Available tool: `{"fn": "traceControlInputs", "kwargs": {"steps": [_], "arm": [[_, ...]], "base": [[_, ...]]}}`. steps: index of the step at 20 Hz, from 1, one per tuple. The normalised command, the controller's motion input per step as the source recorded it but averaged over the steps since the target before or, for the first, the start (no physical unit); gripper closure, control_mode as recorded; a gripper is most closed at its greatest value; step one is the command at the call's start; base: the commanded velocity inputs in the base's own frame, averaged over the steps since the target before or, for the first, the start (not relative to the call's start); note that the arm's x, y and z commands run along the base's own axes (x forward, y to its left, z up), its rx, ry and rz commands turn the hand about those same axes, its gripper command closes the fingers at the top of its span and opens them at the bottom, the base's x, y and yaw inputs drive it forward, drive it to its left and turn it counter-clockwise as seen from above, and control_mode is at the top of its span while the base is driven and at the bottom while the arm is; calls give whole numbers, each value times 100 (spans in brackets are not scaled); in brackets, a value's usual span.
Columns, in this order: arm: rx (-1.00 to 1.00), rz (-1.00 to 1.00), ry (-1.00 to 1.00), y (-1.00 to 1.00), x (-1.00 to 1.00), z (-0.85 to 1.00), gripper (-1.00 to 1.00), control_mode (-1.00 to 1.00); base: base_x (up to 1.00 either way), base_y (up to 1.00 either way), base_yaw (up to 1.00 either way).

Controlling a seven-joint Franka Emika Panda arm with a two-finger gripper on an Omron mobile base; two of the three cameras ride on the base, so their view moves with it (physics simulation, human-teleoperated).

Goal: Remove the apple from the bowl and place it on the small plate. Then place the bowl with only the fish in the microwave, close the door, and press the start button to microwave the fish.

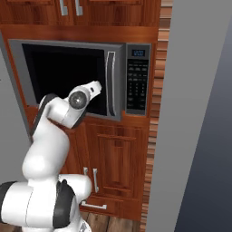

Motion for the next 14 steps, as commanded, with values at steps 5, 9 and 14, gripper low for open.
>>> {"fn": "traceControlInputs", "kwargs": {"steps": [5, 9, 14], "arm": [[0, 0, -3, 1, 54, 11, -100, -100], [0, 0, -2, 0, 37, 1, -100, -100], [0, 0, 0, 0, 15, 3, -100, -100]], "base": [[0, 0, 0], [0, 0, 0], [0, 0, 0]]}}
